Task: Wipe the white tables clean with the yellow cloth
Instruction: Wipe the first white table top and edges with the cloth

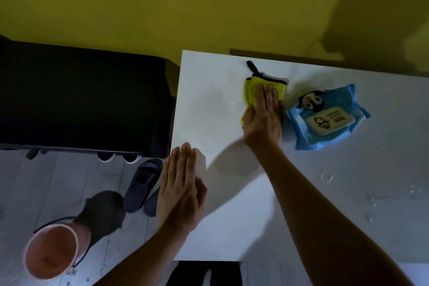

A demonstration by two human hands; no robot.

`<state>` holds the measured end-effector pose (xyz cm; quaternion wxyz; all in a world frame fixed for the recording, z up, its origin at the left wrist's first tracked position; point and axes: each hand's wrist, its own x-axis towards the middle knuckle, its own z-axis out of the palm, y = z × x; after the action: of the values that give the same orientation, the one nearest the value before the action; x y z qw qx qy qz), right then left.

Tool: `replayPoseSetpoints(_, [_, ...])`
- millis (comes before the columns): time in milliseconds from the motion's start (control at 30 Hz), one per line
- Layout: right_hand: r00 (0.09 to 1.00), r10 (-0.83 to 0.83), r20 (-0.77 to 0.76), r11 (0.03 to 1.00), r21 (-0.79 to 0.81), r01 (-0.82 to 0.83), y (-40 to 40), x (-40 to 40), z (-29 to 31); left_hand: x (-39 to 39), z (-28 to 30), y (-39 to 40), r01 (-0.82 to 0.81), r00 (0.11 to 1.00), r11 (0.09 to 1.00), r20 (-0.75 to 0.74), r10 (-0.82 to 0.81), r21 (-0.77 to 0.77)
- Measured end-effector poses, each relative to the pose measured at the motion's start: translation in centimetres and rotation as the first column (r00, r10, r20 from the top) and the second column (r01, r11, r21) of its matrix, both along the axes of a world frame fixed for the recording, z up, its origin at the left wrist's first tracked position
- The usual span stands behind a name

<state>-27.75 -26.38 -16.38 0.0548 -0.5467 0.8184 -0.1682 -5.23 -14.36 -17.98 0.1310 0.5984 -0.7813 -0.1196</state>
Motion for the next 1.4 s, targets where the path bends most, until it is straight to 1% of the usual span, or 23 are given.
replayPoseSetpoints(100, [0.999,-0.044,-0.020,0.999,0.014,0.044,-0.4,0.9,-0.1,0.0,-0.5,0.0,-0.004,1.000,1.000,0.009,0.005,-0.030])
replayPoseSetpoints(133, [0.999,-0.034,-0.025,0.999,0.028,0.035,-0.5,1.8,-0.1,0.0,-0.6,0.0,-0.001,1.000,0.999,0.011,0.001,-0.036])
replayPoseSetpoints(167, [0.999,0.015,-0.037,0.999,0.035,-0.013,-0.6,2.9,0.0,0.0,-0.7,0.1,0.004,1.000,0.999,0.015,-0.004,-0.036])
replayPoseSetpoints(200, [0.995,0.097,-0.036,0.995,0.032,-0.095,-0.6,4.5,0.0,0.1,-0.8,0.1,0.009,1.000,1.000,0.026,-0.008,-0.029])
replayPoseSetpoints(300, [0.934,0.358,0.005,0.934,-0.009,-0.358,-0.4,10.1,0.2,0.2,-0.9,0.1,0.007,0.998,1.000,0.065,-0.007,0.002])
replayPoseSetpoints(367, [0.889,0.457,0.004,0.889,-0.020,-0.457,-0.4,11.8,0.3,0.3,-0.8,0.2,-0.003,0.998,1.000,0.062,0.004,-0.004])
replayPoseSetpoints(433, [0.859,0.512,-0.012,0.859,-0.008,-0.512,-0.3,11.1,0.5,0.5,-0.8,0.3,0.013,0.999,1.000,0.043,-0.012,-0.016])
replayPoseSetpoints(500, [0.874,0.486,-0.014,0.873,-0.034,-0.486,0.7,9.1,0.5,0.7,-0.7,0.3,0.046,0.999,0.999,0.023,-0.046,-0.026])
replayPoseSetpoints(600, [0.950,0.312,0.014,0.948,-0.078,-0.310,3.7,4.6,0.4,0.7,-0.4,0.1,0.060,0.998,0.998,0.019,-0.060,-0.024])
replayPoseSetpoints(667, [0.972,0.237,0.002,0.970,-0.061,-0.236,5.8,1.3,0.3,0.6,0.0,0.2,0.056,0.998,0.998,0.026,-0.057,0.003])
replayPoseSetpoints(733, [0.976,0.219,-0.004,0.975,-0.039,-0.219,7.1,-0.8,0.2,0.6,0.4,0.2,0.051,0.998,0.998,0.030,-0.053,0.049])
replayPoseSetpoints(800, [0.976,0.214,-0.033,0.976,-0.040,-0.215,7.6,-1.5,0.0,0.4,0.8,0.1,0.036,0.999,0.996,0.022,-0.038,0.081])
replayPoseSetpoints(867, [0.978,0.200,-0.062,0.978,-0.052,-0.203,7.5,-1.3,-0.3,0.9,1.0,0.7,0.015,1.000,0.997,0.021,-0.017,0.073])
replayPoseSetpoints(933, [0.987,0.139,-0.075,0.990,-0.029,-0.141,7.2,-0.7,-0.5,2.1,0.6,3.0,-0.004,1.000,0.999,0.023,0.003,0.035])
replayPoseSetpoints(1000, [0.995,0.082,-0.063,0.997,0.009,-0.082,7.4,0.8,-0.4,3.2,0.1,6.9,-0.023,1.000,0.998,0.018,0.022,0.064])
replayPoseSetpoints(1067, [0.991,0.121,-0.051,0.993,-0.004,-0.121,7.8,3.7,-0.1,3.7,-0.3,10.0,-0.055,0.998,0.991,-0.002,0.055,0.123])
replayPoseSetpoints(1133, [0.968,0.250,-0.010,0.968,-0.029,-0.251,8.2,8.0,0.1,3.6,-0.5,10.8,-0.082,0.996,0.989,-0.008,0.084,0.120])
replayPoseSetpoints(1233, [0.908,0.418,0.042,0.908,-0.047,-0.416,8.9,13.9,0.0,3.2,-0.7,10.5,-0.101,0.995,0.989,0.028,0.099,0.106])
replayPoseSetpoints(1300, [0.876,0.481,0.034,0.876,-0.056,-0.479,9.1,15.2,-0.2,3.2,-1.1,10.6,-0.103,0.994,0.989,0.049,0.098,0.103])
replayPoseSetpoints(1400, [0.854,0.519,0.044,0.854,-0.074,-0.515,9.9,13.0,-0.2,3.4,-1.5,10.7,-0.083,0.996,0.990,0.053,0.078,0.110])
